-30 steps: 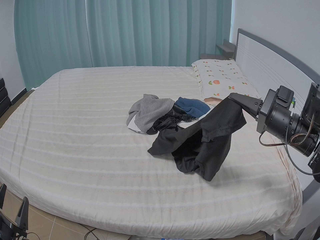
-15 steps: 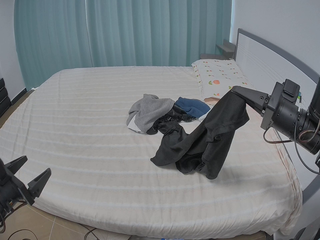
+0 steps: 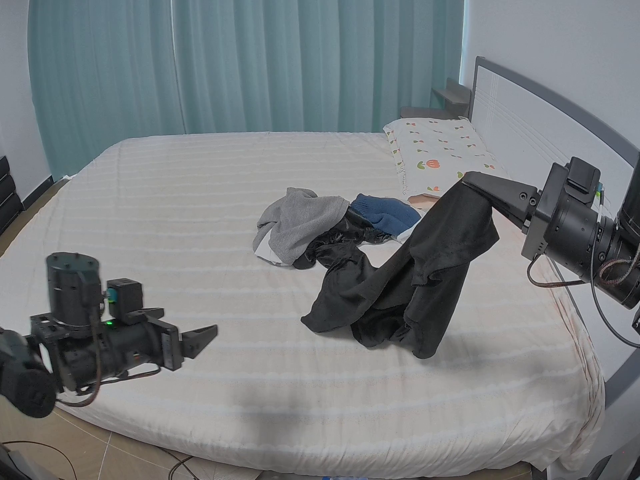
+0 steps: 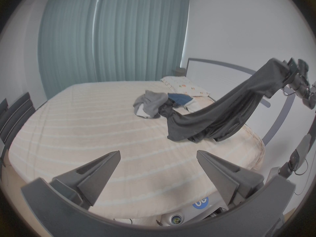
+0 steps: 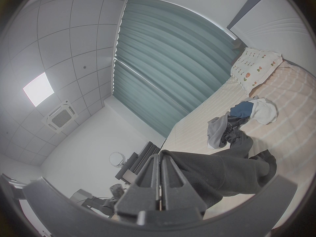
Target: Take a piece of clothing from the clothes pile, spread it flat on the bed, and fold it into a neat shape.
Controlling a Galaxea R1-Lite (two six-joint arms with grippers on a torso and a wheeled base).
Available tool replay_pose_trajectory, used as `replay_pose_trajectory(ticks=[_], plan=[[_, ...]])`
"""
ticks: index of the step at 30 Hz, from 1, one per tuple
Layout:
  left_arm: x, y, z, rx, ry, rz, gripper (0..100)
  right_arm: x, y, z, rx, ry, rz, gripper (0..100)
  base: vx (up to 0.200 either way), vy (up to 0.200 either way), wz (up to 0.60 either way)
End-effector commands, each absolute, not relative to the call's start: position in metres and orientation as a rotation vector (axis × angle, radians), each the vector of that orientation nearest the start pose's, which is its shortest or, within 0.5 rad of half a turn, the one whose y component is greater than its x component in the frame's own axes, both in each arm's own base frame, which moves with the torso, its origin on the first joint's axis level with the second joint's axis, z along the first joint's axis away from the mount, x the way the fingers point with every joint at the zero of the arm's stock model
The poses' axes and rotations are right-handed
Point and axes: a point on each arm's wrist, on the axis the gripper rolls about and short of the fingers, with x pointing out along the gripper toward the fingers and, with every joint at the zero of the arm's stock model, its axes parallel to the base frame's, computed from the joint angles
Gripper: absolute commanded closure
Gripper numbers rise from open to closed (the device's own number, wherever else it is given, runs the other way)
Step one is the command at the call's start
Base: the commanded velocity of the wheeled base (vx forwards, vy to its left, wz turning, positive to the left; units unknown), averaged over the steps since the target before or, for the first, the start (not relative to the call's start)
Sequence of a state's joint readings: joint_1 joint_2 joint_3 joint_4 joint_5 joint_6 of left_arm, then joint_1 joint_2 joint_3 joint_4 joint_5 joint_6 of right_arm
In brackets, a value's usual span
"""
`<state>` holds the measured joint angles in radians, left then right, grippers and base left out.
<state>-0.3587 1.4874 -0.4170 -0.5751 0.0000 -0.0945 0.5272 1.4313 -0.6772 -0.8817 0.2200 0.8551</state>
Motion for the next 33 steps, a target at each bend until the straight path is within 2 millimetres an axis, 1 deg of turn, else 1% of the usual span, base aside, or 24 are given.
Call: replay_pose_trajectory(ticks=[1,3,4,5,11,13,14,16,24,29,33], plan=[[0.287,-0.177,0.015,0.055,0.743,-0.392,0,0.203,0.124,0.247,0.834,0.199,0.753,100,0.000,0.000,0.00],[0.287,-0.177,0.015,0.055,0.743,-0.392,0,0.203,0.124,0.247,0.834,0.199,0.753,100,0.000,0.000,0.00],[0.300,-0.186,0.001,0.049,0.749,-0.390,0,0.203,0.124,0.244,0.832,0.208,0.749,100,0.000,0.000,0.00],[0.305,-0.189,-0.003,0.039,0.748,-0.387,0,0.203,0.124,0.243,0.832,0.213,0.747,100,0.000,0.000,0.00],[0.328,-0.204,-0.024,-0.016,0.738,-0.372,0,0.205,0.124,0.245,0.832,0.208,0.746,100,0.000,0.000,0.00],[0.334,-0.208,-0.033,-0.016,0.732,-0.375,0,0.205,0.125,0.244,0.832,0.212,0.746,100,0.000,0.000,0.00],[0.335,-0.209,-0.034,-0.016,0.730,-0.374,0,0.205,0.125,0.244,0.832,0.214,0.747,100,0.000,0.000,0.00],[0.344,-0.214,-0.044,-0.022,0.714,-0.375,0,0.203,0.126,0.242,0.828,0.220,0.754,100,0.000,0.000,0.00],[0.371,-0.232,-0.058,-0.041,0.653,-0.382,0,0.207,0.129,0.251,0.832,0.190,0.769,100,0.000,0.000,0.00],[0.381,-0.239,-0.057,-0.052,0.617,-0.384,0,0.207,0.130,0.253,0.834,0.181,0.773,100,0.000,0.000,0.00],[0.395,-0.247,-0.057,-0.064,0.559,-0.359,0,0.208,0.130,0.253,0.835,0.183,0.772,100,0.000,0.000,0.00]])
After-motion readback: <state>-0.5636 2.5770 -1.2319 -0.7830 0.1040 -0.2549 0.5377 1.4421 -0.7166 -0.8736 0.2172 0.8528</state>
